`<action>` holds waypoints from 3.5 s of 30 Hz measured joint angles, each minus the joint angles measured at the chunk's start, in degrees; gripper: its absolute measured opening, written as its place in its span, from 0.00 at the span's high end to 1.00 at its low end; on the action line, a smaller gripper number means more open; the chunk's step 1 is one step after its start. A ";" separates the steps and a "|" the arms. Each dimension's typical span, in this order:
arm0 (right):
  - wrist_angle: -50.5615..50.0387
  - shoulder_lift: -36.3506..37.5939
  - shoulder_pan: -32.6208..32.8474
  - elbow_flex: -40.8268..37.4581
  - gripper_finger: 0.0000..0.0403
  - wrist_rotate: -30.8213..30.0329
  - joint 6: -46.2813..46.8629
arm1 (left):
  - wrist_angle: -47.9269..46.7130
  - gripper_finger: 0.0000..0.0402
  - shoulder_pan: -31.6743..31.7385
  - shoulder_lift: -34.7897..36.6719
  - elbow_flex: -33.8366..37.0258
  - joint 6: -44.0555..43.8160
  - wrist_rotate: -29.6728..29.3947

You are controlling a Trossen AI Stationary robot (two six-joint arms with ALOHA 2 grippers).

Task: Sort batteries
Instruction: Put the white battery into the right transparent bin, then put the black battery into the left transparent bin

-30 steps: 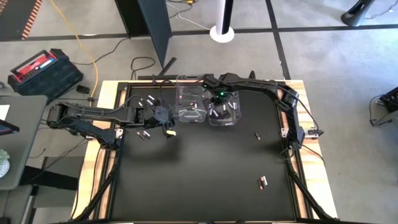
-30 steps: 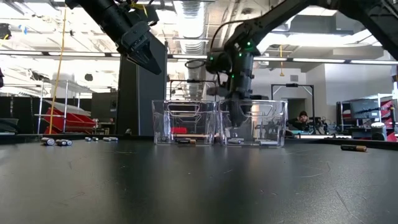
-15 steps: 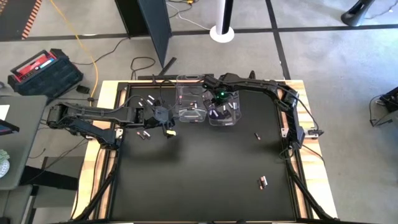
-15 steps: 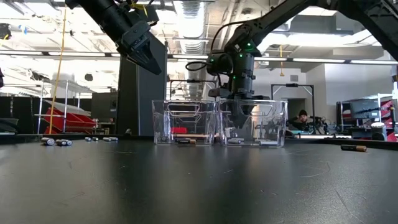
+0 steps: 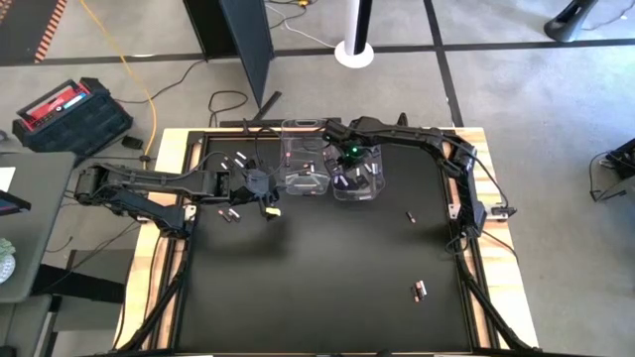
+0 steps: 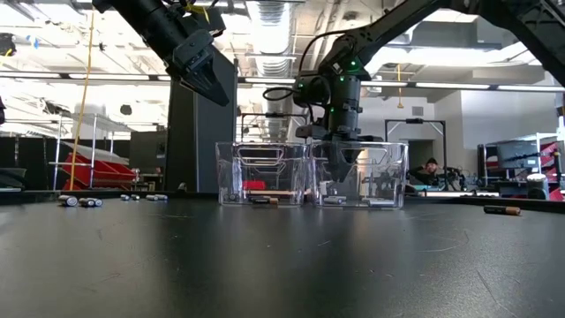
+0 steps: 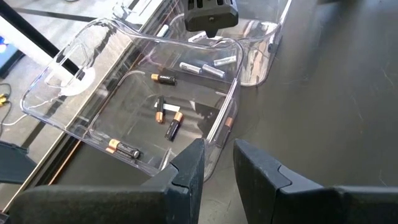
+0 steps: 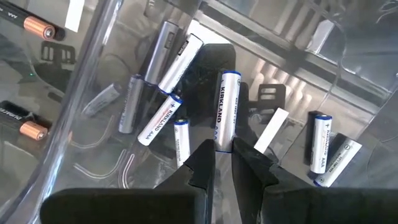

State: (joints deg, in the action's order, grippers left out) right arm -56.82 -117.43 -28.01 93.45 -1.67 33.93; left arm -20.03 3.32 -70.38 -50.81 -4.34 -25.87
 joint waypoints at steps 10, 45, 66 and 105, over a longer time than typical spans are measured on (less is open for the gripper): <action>0.04 0.00 0.66 0.00 0.83 0.00 -1.33 | 0.00 0.80 -0.01 -0.01 0.00 0.00 -0.04; -2.25 10.56 1.98 -0.04 0.52 -2.11 0.52 | -0.61 0.80 -0.01 -0.01 0.00 0.00 -0.07; -22.96 41.72 18.03 -19.56 0.55 -19.66 20.84 | -0.59 0.80 -0.01 -0.01 0.00 0.00 -0.07; 14.24 48.23 24.05 -67.66 0.55 -7.86 28.59 | 0.04 0.80 -0.01 0.01 0.00 -3.66 -0.04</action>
State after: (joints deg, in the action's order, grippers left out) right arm -42.57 -69.19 -3.96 25.79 -9.53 62.52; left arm -19.99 3.31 -70.37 -50.81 -8.00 -25.91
